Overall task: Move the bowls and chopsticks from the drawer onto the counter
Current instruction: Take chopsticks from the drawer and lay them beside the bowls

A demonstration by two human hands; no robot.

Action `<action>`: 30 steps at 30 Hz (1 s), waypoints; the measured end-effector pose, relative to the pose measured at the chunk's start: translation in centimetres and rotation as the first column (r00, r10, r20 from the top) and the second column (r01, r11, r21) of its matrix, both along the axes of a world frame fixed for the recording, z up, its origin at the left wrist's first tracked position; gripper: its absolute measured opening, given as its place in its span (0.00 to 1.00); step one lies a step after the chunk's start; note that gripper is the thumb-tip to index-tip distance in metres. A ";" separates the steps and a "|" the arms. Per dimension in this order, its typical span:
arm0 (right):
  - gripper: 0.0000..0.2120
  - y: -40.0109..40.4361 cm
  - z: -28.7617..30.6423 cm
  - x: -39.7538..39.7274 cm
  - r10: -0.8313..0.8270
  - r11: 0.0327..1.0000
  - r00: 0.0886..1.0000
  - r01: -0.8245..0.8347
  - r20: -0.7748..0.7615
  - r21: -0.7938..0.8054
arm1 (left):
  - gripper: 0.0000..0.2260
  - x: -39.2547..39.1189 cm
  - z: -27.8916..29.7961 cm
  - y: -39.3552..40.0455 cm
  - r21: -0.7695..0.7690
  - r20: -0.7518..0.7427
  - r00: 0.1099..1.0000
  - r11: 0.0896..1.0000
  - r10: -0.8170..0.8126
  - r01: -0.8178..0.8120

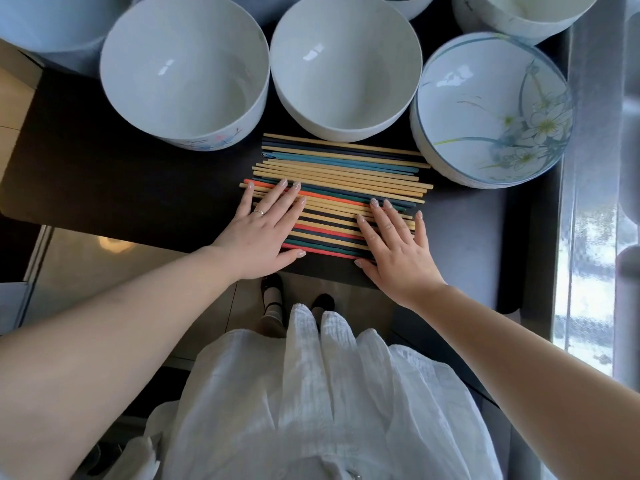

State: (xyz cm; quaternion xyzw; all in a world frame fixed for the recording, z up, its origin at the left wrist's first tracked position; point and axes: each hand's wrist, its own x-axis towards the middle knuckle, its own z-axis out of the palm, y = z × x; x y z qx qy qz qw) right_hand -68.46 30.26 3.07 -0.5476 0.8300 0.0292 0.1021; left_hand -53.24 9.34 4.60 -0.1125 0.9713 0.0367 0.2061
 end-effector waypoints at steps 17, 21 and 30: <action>0.31 0.4 1.0 0.9 -0.036 0.999 0.999 0.037 0.035 -0.013 | 0.31 0.6 0.3 0.8 0.156 -0.138 0.989 0.987 0.049 -0.027; 0.32 -0.1 2.2 0.9 -0.111 0.991 0.989 0.118 0.093 -0.067 | 0.27 0.2 1.7 0.6 0.314 -0.269 0.945 0.944 0.185 -0.096; 0.26 -4.5 7.6 -0.4 -0.400 0.818 0.845 0.504 0.354 -0.278 | 0.11 -4.6 8.1 -1.7 0.783 -0.202 0.735 0.557 0.647 -0.276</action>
